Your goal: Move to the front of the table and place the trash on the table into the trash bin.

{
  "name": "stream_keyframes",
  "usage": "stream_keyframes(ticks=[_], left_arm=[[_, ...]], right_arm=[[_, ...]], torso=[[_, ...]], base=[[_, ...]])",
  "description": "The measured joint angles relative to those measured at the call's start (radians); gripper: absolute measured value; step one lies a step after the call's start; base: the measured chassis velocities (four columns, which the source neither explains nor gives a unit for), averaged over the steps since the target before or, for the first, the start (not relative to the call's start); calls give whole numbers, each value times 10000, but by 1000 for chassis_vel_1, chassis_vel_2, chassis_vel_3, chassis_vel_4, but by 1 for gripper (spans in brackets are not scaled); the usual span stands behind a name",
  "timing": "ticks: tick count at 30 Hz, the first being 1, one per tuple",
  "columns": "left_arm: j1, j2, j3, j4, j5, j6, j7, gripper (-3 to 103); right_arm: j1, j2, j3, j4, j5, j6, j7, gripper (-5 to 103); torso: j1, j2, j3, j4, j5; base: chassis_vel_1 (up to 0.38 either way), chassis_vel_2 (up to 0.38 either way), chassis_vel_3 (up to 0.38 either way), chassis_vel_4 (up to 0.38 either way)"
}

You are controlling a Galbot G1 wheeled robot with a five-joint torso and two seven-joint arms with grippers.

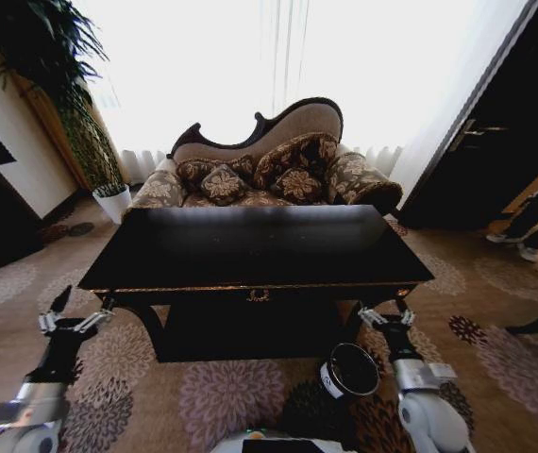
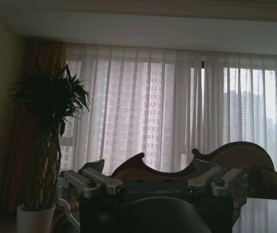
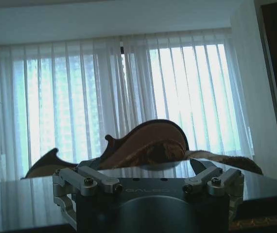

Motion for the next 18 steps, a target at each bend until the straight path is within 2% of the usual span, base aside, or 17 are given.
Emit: stream_keyframes(ticks=[2,6,10,12,18], left_arm=[[-45,43,-121,65,-166,189,-363,100],[-98,58,-316,20,-412,343,-589,100],[-178,172,-584,67,-598,363,-392,100],[-189,257,-698,227,-628,160,31,100],[-169,218,-698,145,-757,-58,388,100]], right_arm=[[144,-53,49,110,74,187,-6,100],[243,-95,66,188,87,266,13,100],[199,-24,52,207,64,323,-65,100],[136,47,24,223,14,358,-121,100],[51,140,-53,286,-12,486,-355,100]], torso=[[0,0,0,0,-3],[1,-1,1,1,-2],[0,0,1,-1,2],[0,0,0,-1,-1],[1,0,1,-1,-1]], base=[[0,0,0,0],[0,0,0,0],[0,0,0,0],[0,0,0,0],[0,0,0,0]])
